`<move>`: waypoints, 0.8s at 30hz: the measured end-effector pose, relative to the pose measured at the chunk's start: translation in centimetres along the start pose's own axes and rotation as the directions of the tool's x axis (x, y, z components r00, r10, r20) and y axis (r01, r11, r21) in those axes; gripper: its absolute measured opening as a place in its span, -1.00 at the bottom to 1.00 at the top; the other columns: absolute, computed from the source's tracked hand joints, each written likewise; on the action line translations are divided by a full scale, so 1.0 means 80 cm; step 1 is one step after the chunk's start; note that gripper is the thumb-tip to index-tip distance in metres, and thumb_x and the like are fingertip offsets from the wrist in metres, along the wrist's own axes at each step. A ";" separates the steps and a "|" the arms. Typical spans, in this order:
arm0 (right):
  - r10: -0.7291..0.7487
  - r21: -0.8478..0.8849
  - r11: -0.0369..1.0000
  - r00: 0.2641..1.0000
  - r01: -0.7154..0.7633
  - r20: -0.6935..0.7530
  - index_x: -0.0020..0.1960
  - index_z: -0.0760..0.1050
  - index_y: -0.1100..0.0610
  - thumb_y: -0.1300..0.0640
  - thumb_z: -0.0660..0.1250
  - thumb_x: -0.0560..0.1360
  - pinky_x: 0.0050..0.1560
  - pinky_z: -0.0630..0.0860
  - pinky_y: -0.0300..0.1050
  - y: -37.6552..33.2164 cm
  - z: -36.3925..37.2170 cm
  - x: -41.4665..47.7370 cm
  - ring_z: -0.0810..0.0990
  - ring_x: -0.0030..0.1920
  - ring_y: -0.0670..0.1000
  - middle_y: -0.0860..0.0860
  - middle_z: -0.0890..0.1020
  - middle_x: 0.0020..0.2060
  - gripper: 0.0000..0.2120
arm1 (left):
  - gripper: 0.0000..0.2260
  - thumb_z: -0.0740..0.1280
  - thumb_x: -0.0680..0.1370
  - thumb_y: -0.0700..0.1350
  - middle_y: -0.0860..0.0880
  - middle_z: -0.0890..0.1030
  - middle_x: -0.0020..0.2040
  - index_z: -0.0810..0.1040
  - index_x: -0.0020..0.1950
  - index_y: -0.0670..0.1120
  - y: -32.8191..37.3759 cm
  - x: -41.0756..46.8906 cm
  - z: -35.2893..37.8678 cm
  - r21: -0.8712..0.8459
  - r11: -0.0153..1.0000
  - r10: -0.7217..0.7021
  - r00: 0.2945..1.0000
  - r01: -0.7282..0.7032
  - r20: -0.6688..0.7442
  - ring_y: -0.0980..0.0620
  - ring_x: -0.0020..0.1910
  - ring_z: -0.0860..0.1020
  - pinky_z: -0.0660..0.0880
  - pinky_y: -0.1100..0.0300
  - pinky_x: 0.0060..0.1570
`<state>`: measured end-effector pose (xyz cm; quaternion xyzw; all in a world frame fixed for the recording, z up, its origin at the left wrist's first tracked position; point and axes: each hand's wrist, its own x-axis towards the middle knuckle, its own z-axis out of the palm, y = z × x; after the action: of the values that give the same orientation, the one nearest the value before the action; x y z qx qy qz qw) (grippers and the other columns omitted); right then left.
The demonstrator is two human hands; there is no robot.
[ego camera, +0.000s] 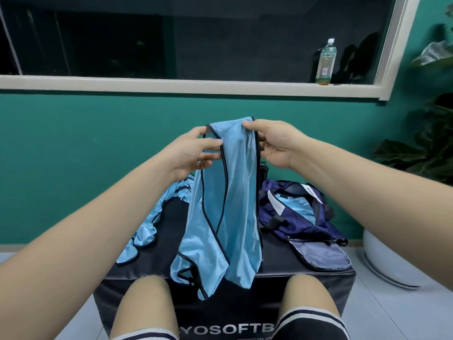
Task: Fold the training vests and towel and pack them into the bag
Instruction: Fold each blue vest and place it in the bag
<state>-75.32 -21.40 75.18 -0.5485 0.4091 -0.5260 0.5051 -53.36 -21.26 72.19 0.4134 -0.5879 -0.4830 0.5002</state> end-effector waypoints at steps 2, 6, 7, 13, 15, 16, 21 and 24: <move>0.017 -0.032 0.999 1.000 -0.018 -0.019 0.04 0.67 0.15 0.14 0.48 0.60 0.25 0.62 0.04 -0.003 0.000 0.006 0.69 -0.10 0.08 0.08 0.75 -0.12 -0.92 | -0.49 0.49 0.61 -0.14 -0.10 0.75 0.16 0.42 0.51 0.08 -0.028 -0.006 -0.005 -0.002 0.998 -0.058 0.998 0.058 -0.011 -0.05 0.01 0.73 0.52 0.16 -0.18; 0.054 -0.092 0.994 0.997 -0.059 -0.056 0.03 0.65 0.11 0.14 0.51 0.57 0.27 0.61 0.03 0.000 0.000 0.024 0.66 -0.05 0.08 0.06 0.74 -0.10 -0.92 | -0.51 0.50 0.60 -0.14 -0.13 0.76 0.14 0.44 0.47 0.12 -0.095 -0.030 -0.010 0.041 0.988 -0.145 0.989 0.146 -0.035 -0.01 -0.03 0.73 0.53 0.14 -0.10; 0.056 -0.103 0.993 0.996 -0.062 -0.063 0.04 0.65 0.10 0.14 0.51 0.57 0.26 0.62 0.02 0.001 0.000 0.027 0.65 -0.05 0.07 0.05 0.73 -0.09 -0.92 | -0.55 0.50 0.59 -0.13 -0.11 0.76 0.14 0.48 0.44 0.11 -0.113 -0.038 -0.011 0.059 0.984 -0.165 0.986 0.167 -0.038 0.01 -0.05 0.72 0.52 0.14 -0.10; 0.056 -0.132 0.989 0.993 -0.069 -0.100 0.01 0.66 0.09 0.14 0.52 0.56 0.17 0.65 -0.05 0.004 -0.005 0.039 0.63 -0.11 0.05 0.04 0.72 -0.11 -0.93 | -0.79 0.54 0.56 0.02 -0.04 0.75 0.06 0.67 0.16 0.00 -0.244 -0.088 -0.034 0.218 0.928 -0.272 0.950 0.301 -0.154 0.05 -0.06 0.68 0.47 0.14 -0.18; 0.054 -0.140 0.988 0.993 -0.069 -0.107 0.03 0.66 0.09 0.14 0.52 0.56 0.13 0.66 -0.06 0.005 -0.007 0.041 0.64 -0.11 0.06 0.04 0.72 -0.11 -0.92 | -0.74 0.53 0.56 0.06 -0.08 0.74 0.04 0.67 0.13 -0.07 -0.285 -0.108 -0.033 0.213 0.907 -0.323 0.925 0.363 -0.201 0.04 -0.10 0.64 0.43 0.16 -0.25; 0.052 -0.141 0.988 0.993 -0.067 -0.110 0.04 0.66 0.09 0.14 0.52 0.56 0.12 0.67 -0.06 0.005 -0.008 0.042 0.64 -0.12 0.06 0.04 0.72 -0.11 -0.91 | -0.71 0.52 0.57 0.08 -0.08 0.73 0.06 0.66 0.14 -0.10 -0.304 -0.120 -0.030 0.200 0.892 -0.365 0.906 0.406 -0.214 0.05 -0.11 0.63 0.42 0.18 -0.28; 0.037 -0.134 0.989 0.992 -0.053 -0.119 0.03 0.67 0.09 0.14 0.53 0.56 0.00 0.69 -0.10 0.003 -0.009 0.044 0.65 -0.16 0.03 0.03 0.73 -0.15 -0.92 | -0.57 0.54 0.53 0.21 0.00 0.68 0.03 0.68 0.20 -0.09 -0.361 -0.170 0.004 0.041 0.775 -0.622 0.773 0.630 -0.122 0.10 -0.16 0.62 0.47 0.23 -0.27; 0.033 -0.140 0.989 0.992 -0.049 -0.118 0.03 0.66 0.09 0.14 0.52 0.56 0.13 0.68 -0.05 0.003 -0.007 0.044 0.65 -0.13 0.04 0.04 0.73 -0.12 -0.92 | -0.60 0.57 0.51 0.19 -0.03 0.71 0.11 0.70 0.20 -0.05 -0.375 -0.185 0.025 -0.036 0.773 -0.634 0.771 0.633 -0.062 0.08 -0.08 0.65 0.52 0.20 -0.21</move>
<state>-75.45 -24.93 75.45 -0.5434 0.4855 -0.5156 0.4507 -52.89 -12.33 39.91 0.6009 -0.3932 -0.6119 0.3315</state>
